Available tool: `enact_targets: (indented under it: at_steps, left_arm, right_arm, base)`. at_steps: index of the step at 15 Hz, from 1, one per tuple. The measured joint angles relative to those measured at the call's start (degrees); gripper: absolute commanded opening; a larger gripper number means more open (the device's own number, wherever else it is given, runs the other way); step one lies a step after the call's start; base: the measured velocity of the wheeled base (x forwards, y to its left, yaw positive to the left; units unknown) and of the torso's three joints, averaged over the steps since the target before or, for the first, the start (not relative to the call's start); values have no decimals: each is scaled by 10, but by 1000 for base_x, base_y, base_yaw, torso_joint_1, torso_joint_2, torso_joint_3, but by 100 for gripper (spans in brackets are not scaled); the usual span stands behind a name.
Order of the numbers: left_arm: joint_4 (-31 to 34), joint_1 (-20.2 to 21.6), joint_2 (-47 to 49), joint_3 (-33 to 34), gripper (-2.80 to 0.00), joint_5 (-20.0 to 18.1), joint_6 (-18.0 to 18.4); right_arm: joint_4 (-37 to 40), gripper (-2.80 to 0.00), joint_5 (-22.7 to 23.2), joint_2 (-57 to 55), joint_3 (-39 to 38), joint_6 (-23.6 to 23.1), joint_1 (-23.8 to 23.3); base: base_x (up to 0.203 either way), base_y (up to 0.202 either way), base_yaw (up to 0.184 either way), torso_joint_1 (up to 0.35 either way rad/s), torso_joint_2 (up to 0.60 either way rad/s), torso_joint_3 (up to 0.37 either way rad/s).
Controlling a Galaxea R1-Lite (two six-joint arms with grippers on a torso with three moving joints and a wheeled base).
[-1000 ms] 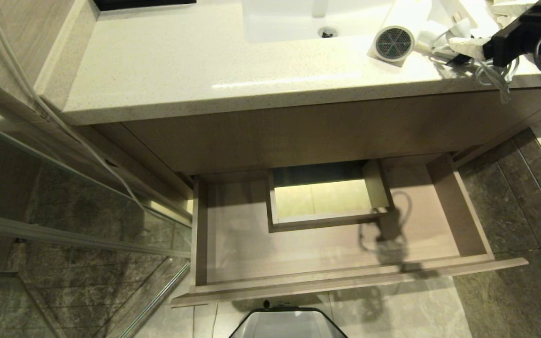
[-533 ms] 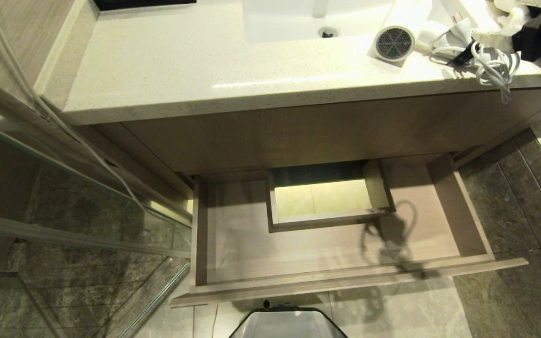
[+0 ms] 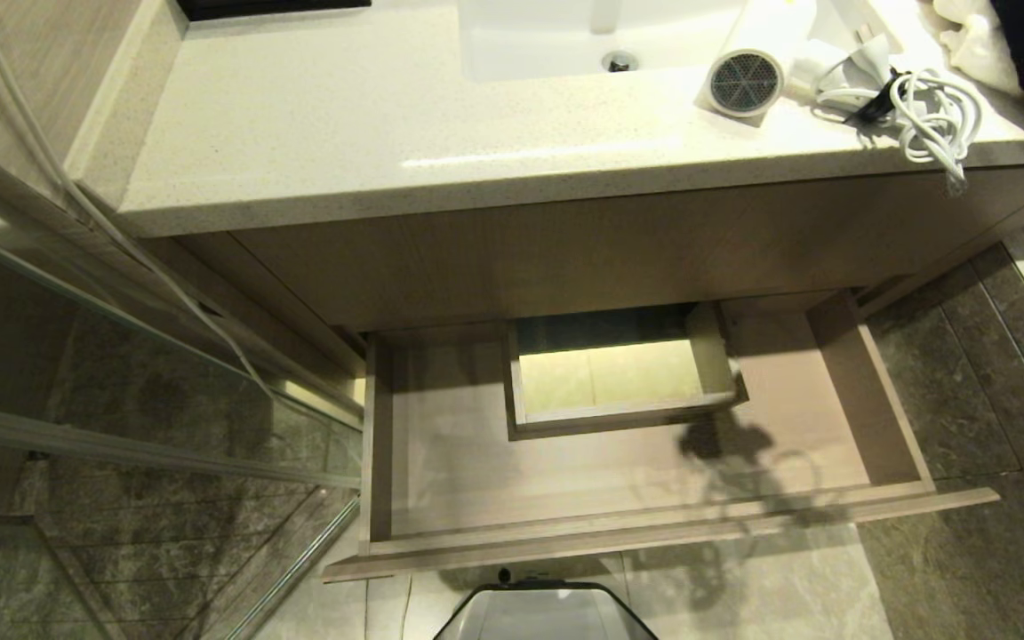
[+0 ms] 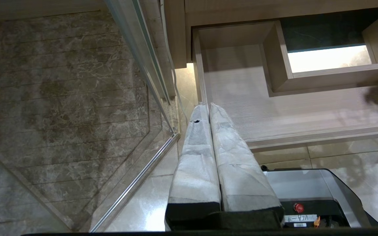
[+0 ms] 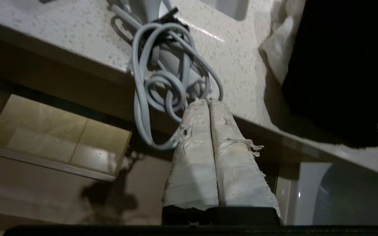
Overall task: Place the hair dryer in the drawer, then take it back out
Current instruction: Close the drawer
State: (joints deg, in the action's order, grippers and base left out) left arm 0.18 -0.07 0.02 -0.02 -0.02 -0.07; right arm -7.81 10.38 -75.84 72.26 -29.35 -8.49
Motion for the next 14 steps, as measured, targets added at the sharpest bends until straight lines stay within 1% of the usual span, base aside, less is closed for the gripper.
enact_targets:
  at_steps: [1,2,4,7,9,10,12,14]
  left_arm:
    - [0,0,0,0,-280,0,0]
    - [0,0,0,0,-280,0,0]
    - [0,0,0,0,-280,0,0]
    - [0,0,0,0,-280,0,0]
    - [0,0,0,0,-280,0,0]
    - [0,0,0,0,-280,0,0]
    - [0,0,0,0,-280,0,0]
    - [0,0,0,0,-280,0,0]
  right_arm:
    - [7,-280,-29,27,-27,22,-1]
    - [15,-280,-48,52,-53,39,-2]
    - [24,-280,-74,91,-92,50,-3]
    - [29,-280,-90,130,-133,74,-3]
    - [52,-280,-99,147,-157,115,-2]
    - [69,-280,-101,153,-165,126,-2]
    - [89,-280,-119,164,-179,129,-2]
    - [92,-280,-126,175,-190,128,-2]
  base:
    - [0,0,0,0,0,0]
    - [0,0,0,0,0,0]
    - [0,0,0,0,0,0]
    - [0,0,0,0,0,0]
    - [0,0,0,0,0,0]
    - [0,0,0,0,0,0]
    - [0,0,0,0,0,0]
    - [0,0,0,0,0,0]
